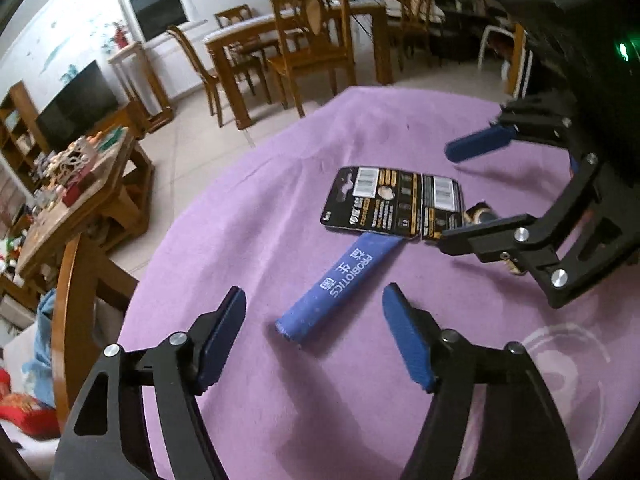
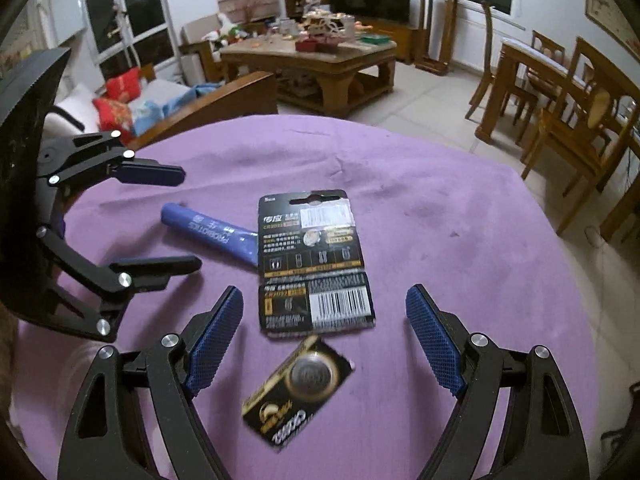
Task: Collect trash
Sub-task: 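Move both open tools back over the table, then grasp the blue probiotics stick with the left tool while the right tool grasps the battery card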
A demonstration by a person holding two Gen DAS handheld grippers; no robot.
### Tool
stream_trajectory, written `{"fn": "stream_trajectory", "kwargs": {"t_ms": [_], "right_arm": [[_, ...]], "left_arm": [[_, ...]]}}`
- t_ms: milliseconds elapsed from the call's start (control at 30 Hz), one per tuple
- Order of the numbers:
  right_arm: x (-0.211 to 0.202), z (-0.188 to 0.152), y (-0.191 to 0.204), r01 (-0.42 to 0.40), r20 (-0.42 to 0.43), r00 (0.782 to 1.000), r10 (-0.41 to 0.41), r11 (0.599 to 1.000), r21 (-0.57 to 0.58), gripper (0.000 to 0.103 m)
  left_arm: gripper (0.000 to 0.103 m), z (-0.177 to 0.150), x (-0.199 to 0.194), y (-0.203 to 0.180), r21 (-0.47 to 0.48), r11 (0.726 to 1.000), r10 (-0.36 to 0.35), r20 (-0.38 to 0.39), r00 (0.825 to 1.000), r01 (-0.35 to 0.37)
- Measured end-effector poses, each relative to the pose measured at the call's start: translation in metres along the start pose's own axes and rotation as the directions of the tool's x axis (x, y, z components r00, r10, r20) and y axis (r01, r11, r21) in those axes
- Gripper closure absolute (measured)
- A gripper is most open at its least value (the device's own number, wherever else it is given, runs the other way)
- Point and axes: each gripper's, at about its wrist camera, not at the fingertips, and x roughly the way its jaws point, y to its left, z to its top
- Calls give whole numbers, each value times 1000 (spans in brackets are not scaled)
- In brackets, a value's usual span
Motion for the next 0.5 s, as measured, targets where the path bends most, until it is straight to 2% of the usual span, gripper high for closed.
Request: {"fn": "stream_trajectory", "kwargs": {"t_ms": [167,200,233,267,367,433,500], "right_arm": [[17,8,8,-1,-15,1000,1,999,-49,21],[18,10,8,-3,-16,1000,2,999,-52,22],[18,9,9,-3,-15,1000,2,999,-53,28],[18,11,9,-1,-11,1000,1,999,-53,43],[18,13,8,2,-19,1000,-3,999,-48,43],[16,10,6,-11,-16,1000,10,999,-38,43],[8,5,2,-41,-12,999,41,999,-7,43]], "left_arm": [[49,1,2,-1,11,997,-74,22,997,73],[56,1,1,-1,9,996,-89,28,996,89],[62,0,1,-1,3,994,-112,33,993,112],[65,-1,0,-1,-2,992,-124,34,992,124],[74,-4,-1,1,-19,990,-141,45,989,142],[85,-6,-2,1,-29,990,-138,45,989,139],[85,-7,-5,1,-39,990,-135,42,990,136]]}}
